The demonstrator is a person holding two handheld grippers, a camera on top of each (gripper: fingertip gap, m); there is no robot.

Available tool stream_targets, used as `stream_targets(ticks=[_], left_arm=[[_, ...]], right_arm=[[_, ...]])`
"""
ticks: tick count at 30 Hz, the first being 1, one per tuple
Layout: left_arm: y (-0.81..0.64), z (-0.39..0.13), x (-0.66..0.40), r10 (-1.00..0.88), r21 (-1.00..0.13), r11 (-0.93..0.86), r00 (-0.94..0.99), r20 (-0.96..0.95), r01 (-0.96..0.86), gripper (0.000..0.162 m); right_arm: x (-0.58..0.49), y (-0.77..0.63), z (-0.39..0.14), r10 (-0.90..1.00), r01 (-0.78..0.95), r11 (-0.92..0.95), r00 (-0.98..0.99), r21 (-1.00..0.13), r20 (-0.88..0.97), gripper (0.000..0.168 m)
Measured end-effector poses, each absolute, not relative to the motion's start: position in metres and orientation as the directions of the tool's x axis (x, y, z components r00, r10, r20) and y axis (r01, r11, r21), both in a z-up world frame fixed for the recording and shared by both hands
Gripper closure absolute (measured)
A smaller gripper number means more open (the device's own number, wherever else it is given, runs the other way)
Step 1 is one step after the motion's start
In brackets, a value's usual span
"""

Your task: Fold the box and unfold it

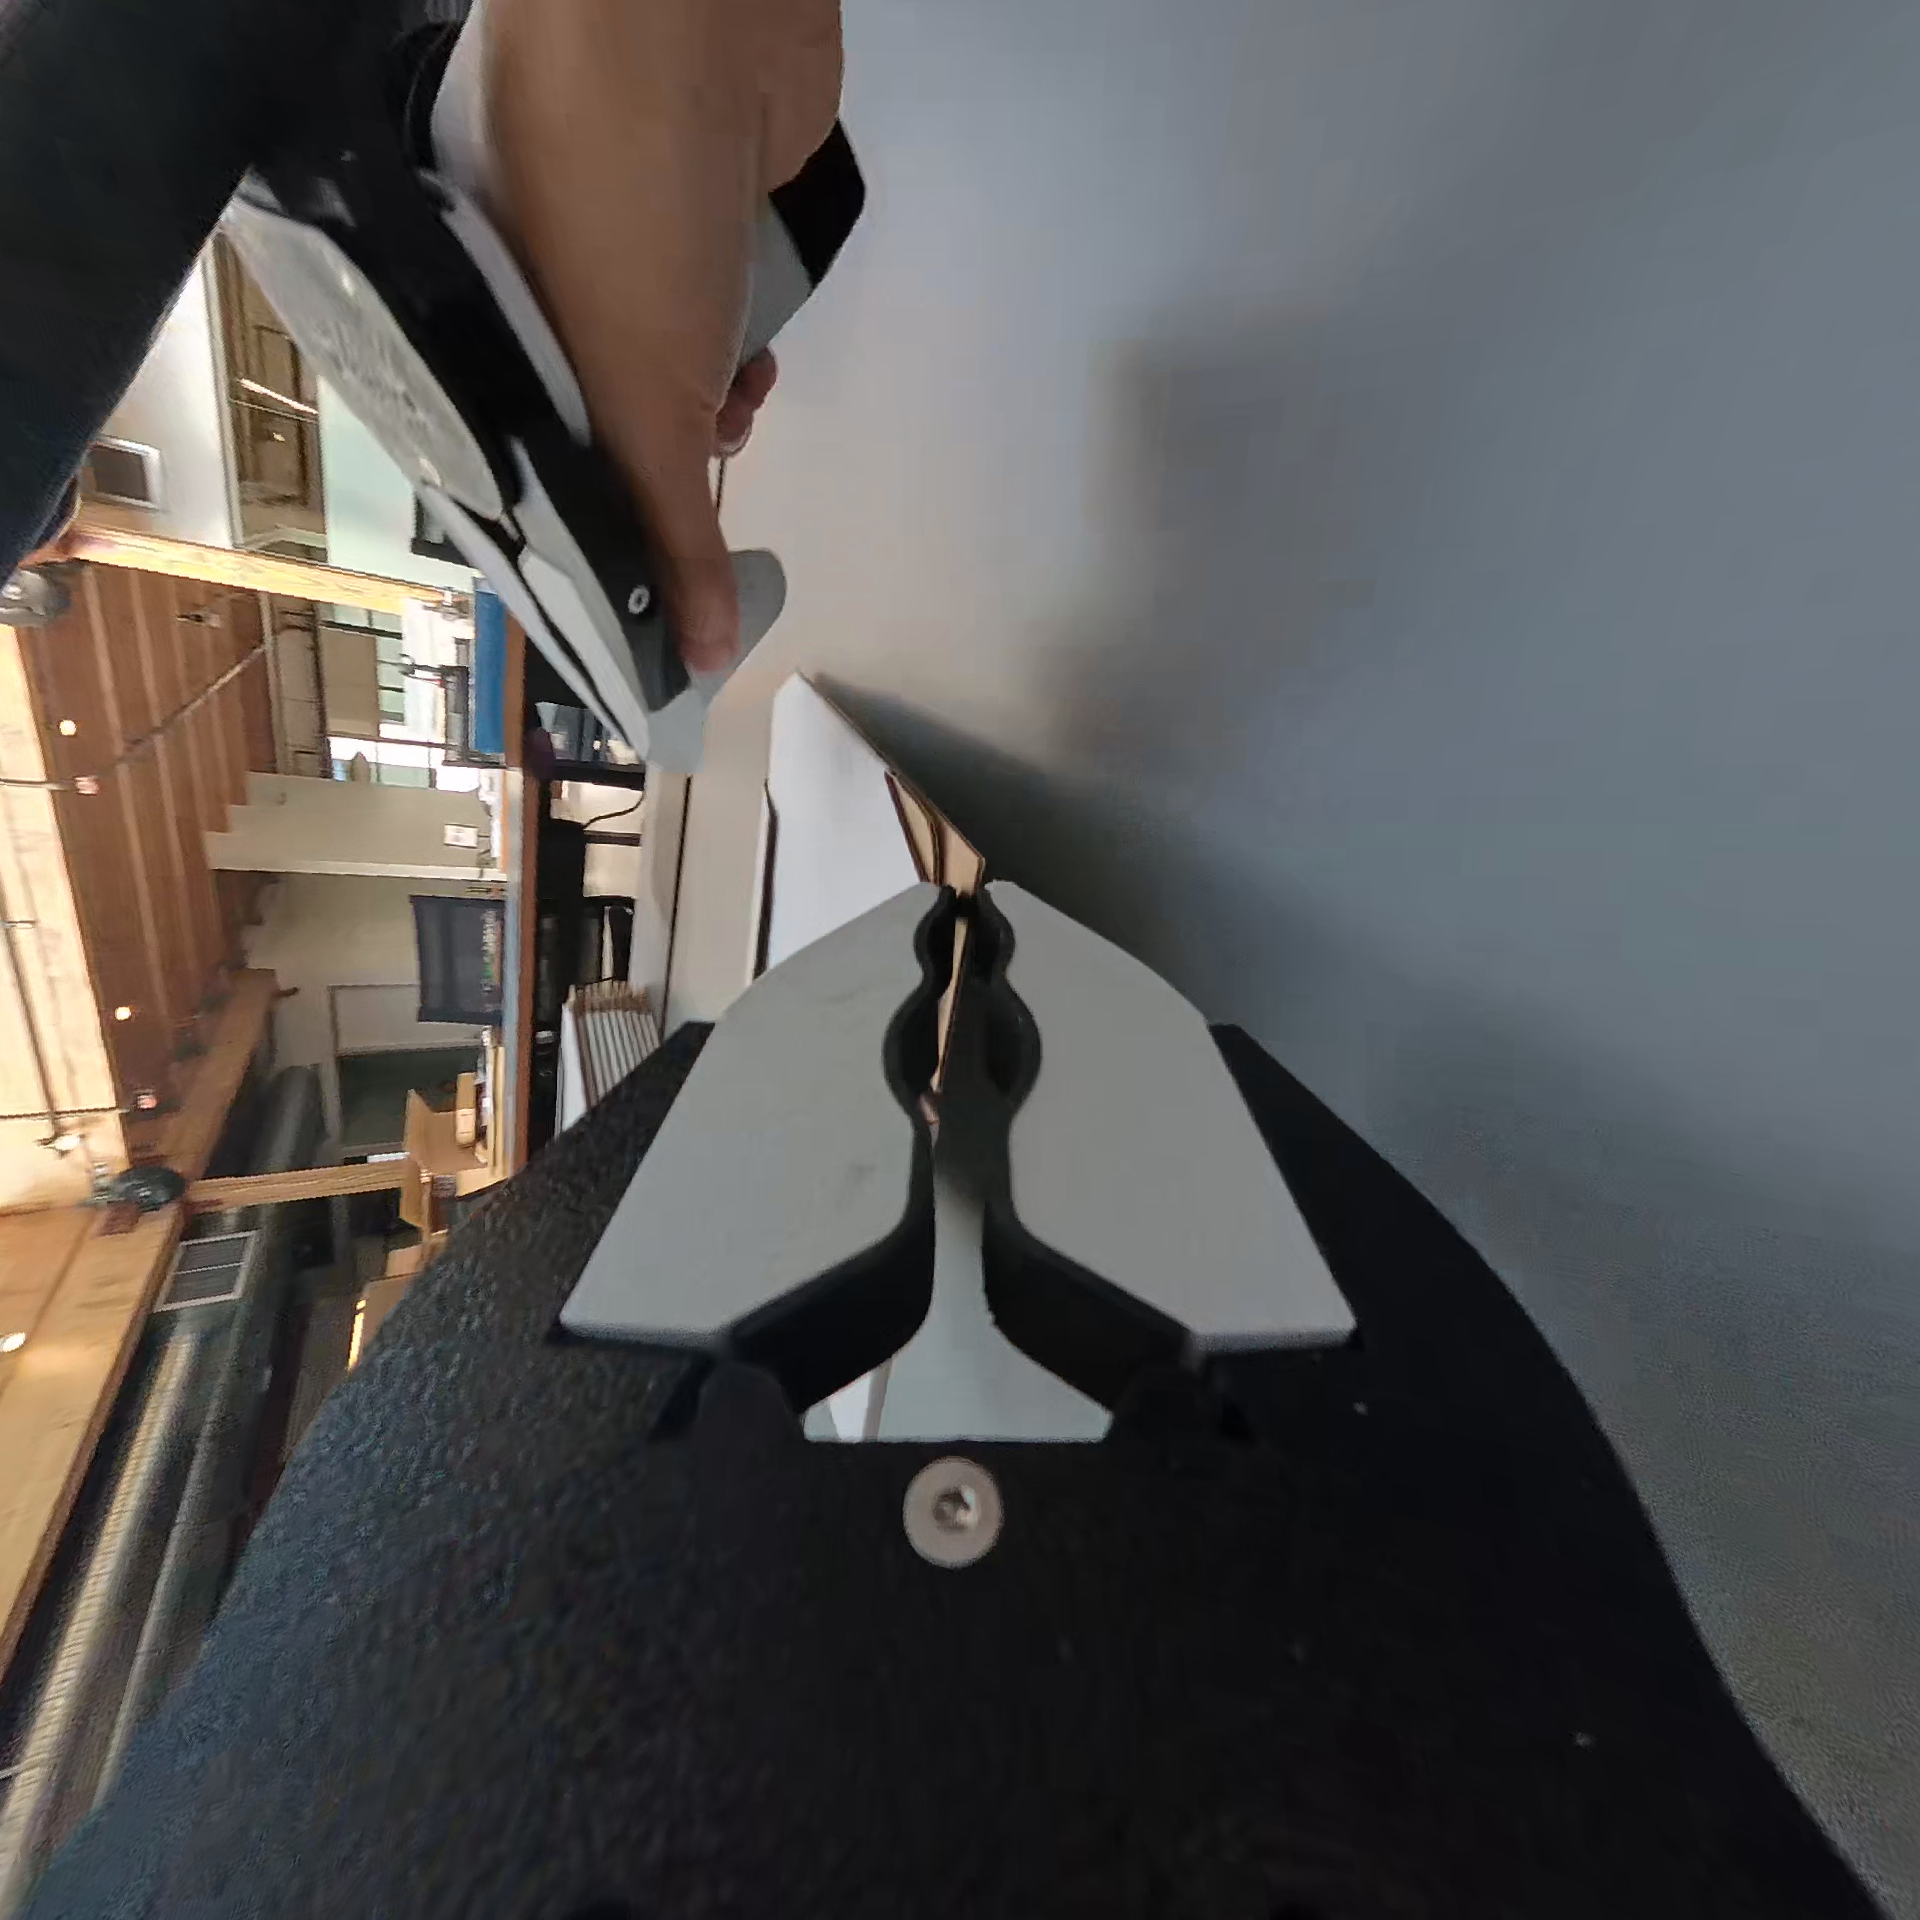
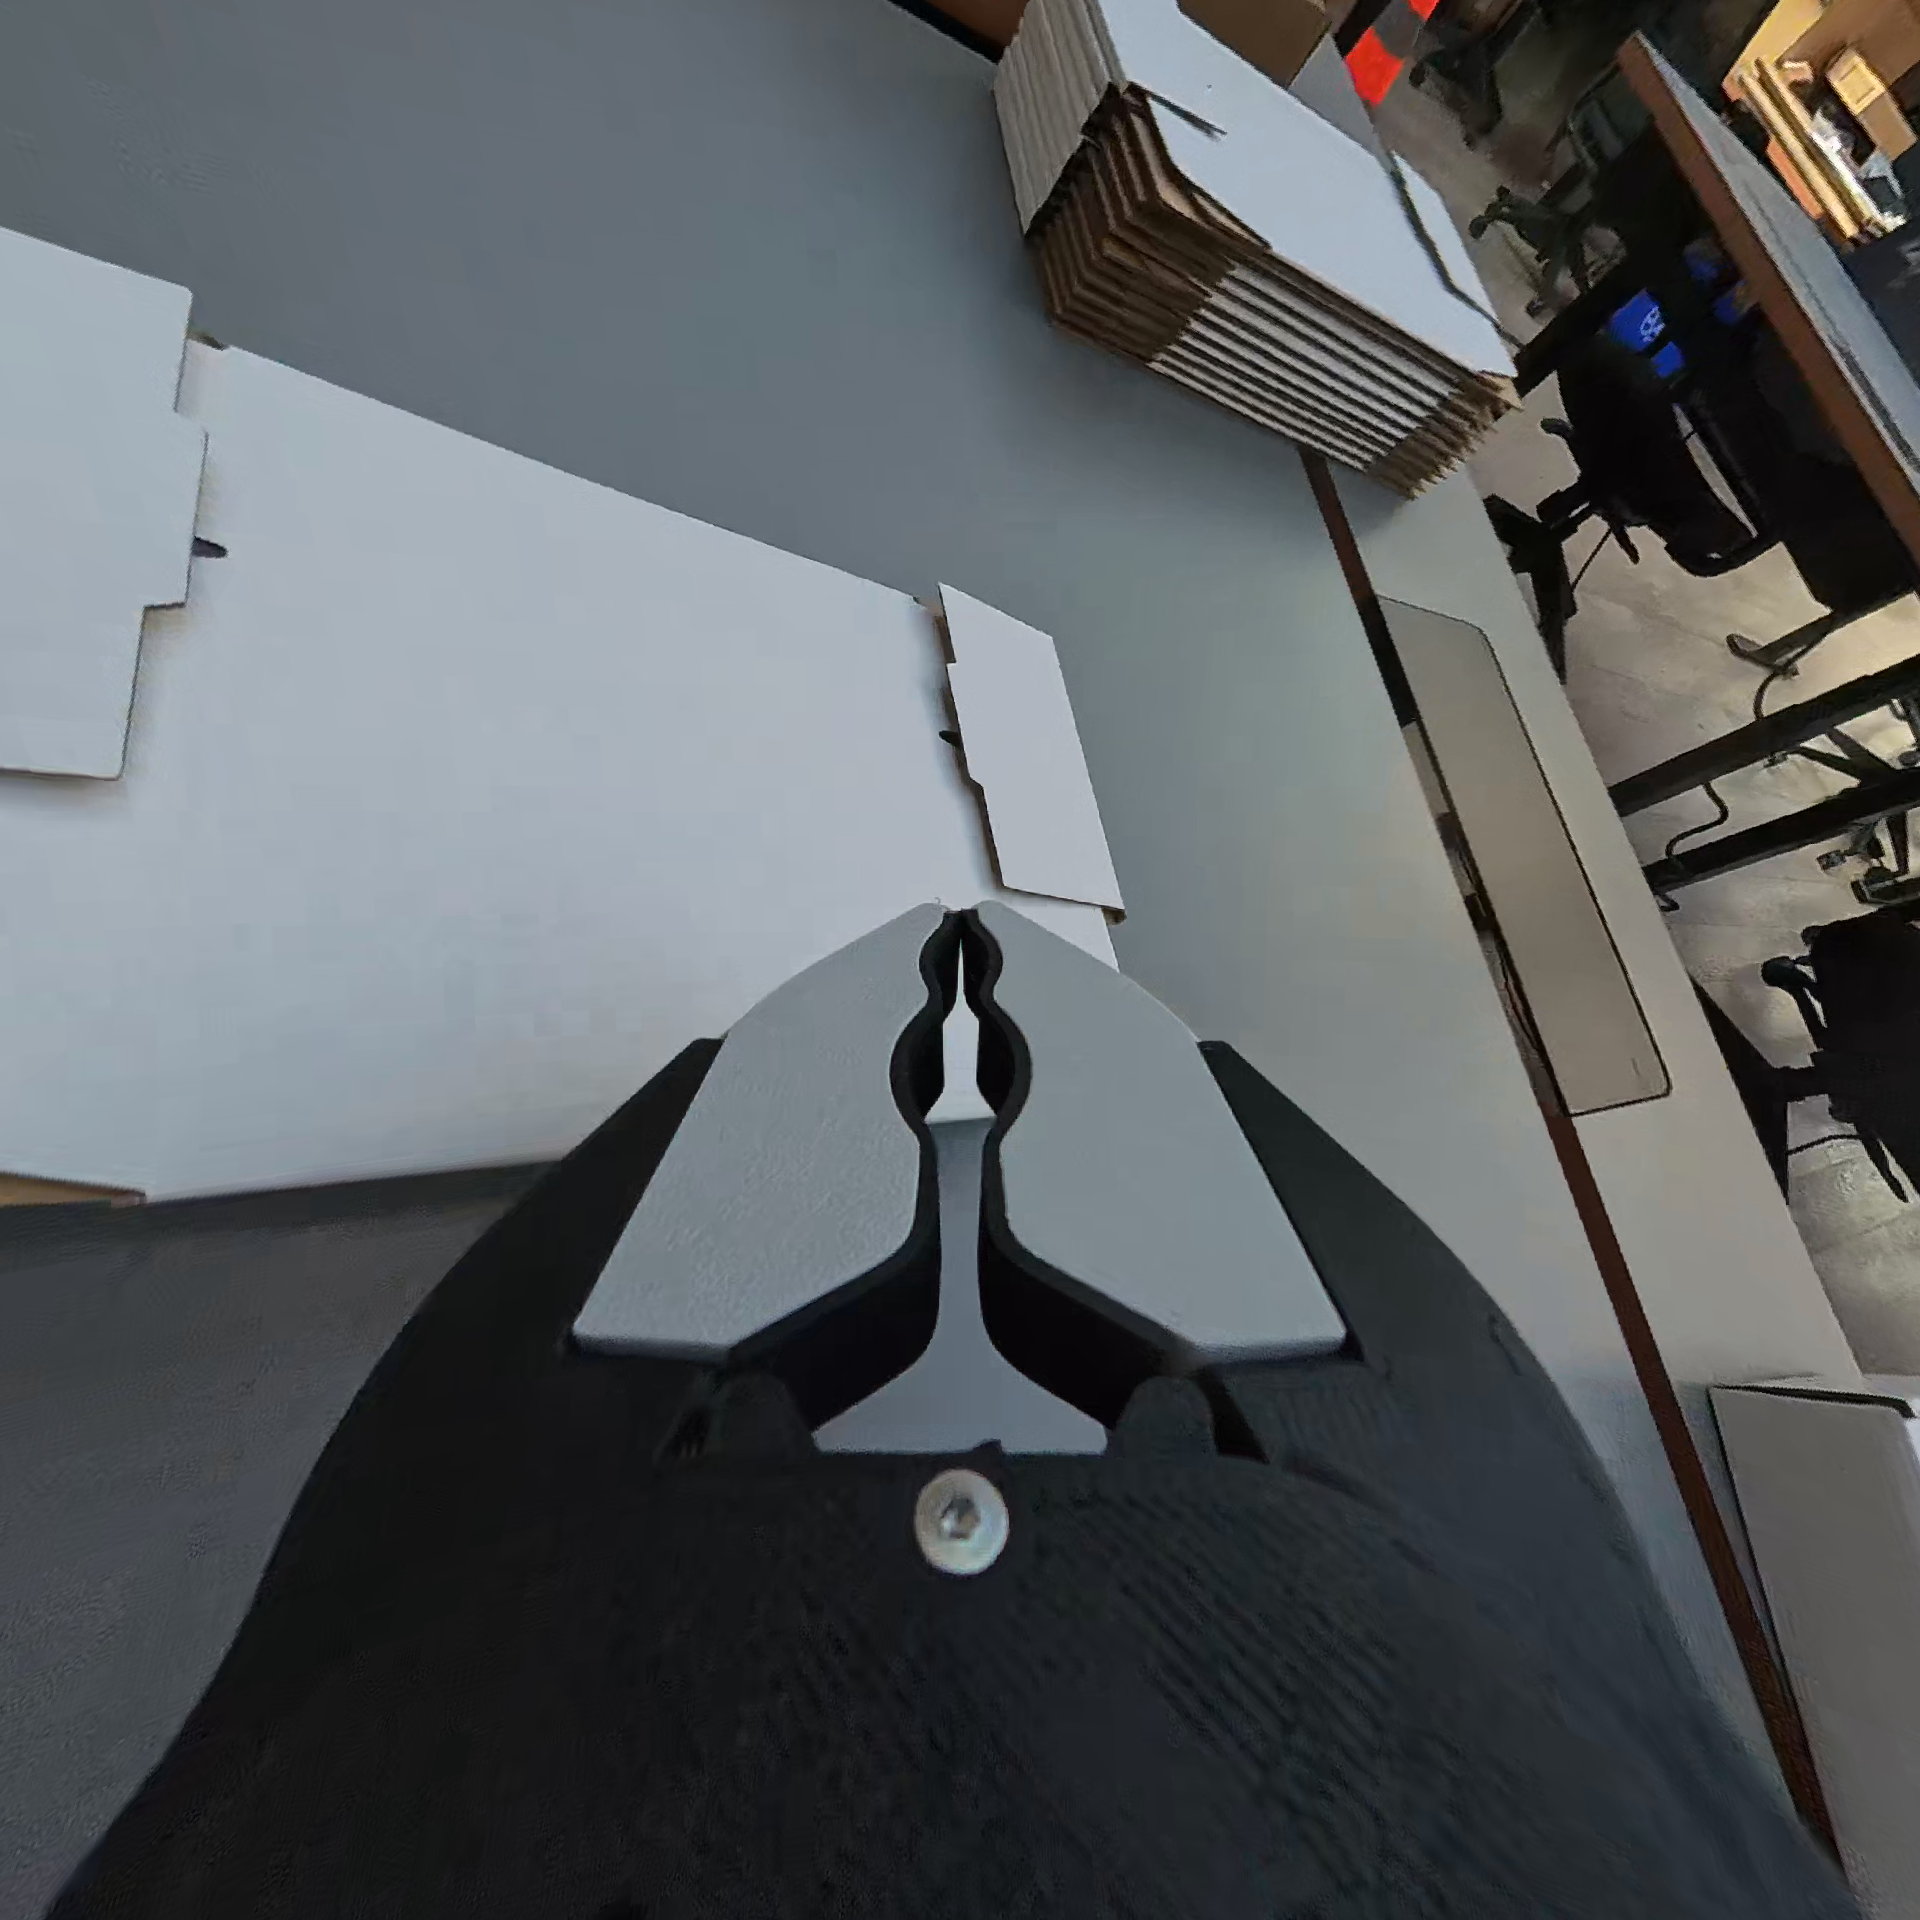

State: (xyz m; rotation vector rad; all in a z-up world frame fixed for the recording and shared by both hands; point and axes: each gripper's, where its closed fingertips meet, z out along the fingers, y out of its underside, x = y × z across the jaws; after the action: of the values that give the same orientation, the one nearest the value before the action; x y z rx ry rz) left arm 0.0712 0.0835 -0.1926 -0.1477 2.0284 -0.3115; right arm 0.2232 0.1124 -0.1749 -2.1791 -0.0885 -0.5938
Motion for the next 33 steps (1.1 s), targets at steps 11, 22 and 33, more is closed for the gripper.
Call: stream_targets(ticks=[11,22,33], left_arm=[[0.051,-0.139,0.041,-0.516,-0.860,0.502,-0.828,-0.218,-0.086,0.155],[0.143,-0.211,0.190,-0.292,-0.574,0.819,-0.846,-0.445,0.019,0.162],[0.146,-0.228,0.217,-0.184,-0.398,0.915,-0.808,-0.560,0.067,0.162]], right_arm=[[0.195,0.109,-0.227,0.043,0.356,-0.751,0.867,-0.556,0.497,0.168],[0.187,0.111,-0.228,0.191,0.609,-0.709,0.651,-0.355,0.735,0.168],[0.185,0.111,-0.229,0.222,0.640,-0.684,0.640,-0.350,0.736,0.168]])
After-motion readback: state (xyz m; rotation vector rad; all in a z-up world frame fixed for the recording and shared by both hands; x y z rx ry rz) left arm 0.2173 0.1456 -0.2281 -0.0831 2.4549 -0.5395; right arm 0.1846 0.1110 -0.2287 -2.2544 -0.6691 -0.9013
